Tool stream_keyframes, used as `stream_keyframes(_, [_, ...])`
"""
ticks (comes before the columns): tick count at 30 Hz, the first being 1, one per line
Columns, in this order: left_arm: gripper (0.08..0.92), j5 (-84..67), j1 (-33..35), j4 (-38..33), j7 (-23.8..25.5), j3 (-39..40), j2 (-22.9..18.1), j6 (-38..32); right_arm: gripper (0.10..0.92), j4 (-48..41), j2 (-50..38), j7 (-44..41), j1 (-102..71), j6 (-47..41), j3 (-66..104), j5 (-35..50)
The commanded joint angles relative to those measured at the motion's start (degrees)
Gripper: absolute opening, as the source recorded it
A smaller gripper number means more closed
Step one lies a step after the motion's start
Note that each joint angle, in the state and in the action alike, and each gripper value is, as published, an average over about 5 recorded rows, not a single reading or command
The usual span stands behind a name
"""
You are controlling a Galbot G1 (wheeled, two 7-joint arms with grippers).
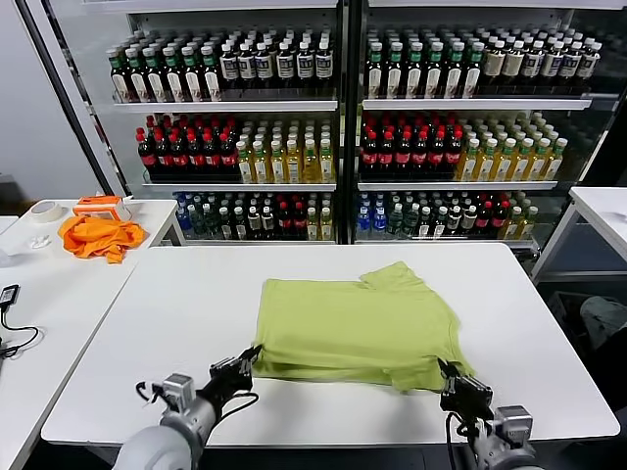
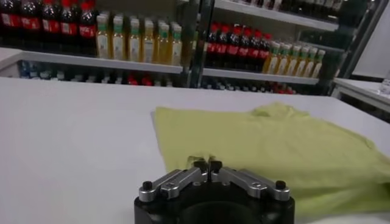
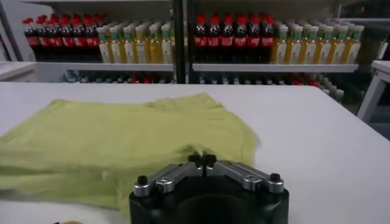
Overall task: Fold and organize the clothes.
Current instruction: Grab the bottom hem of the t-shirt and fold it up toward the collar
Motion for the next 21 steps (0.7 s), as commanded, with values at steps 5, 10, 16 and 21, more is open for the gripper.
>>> stream_keyframes(5, [0.083,1.0,-10.8,12.7,2.6,4.3,-2.1,-0.8,0.105,-4.9,0.9,1.4,5.3,-2.0,-1.9,1.3])
stream_keyframes(10, [0.083,2.2,-11.5,14.5,3.4,4.9,-2.0,-0.8,0.105,-5.5,1.2,1.7,6.0,-2.3,-2.9,1.3])
stream_keyframes(16, [0.083,4.1,-12.2,15.8,2.6,5.0,-2.6,-0.5,0.107,-5.4,1.4,2.1,7.0,-4.0,-3.9,1.0])
stream_keyframes(21, [0.133,5.2,-12.0,16.2,2.5,5.0,-3.1,-0.8,0.179,-6.5,1.6,2.3,8.3,-5.1,-3.9,0.6])
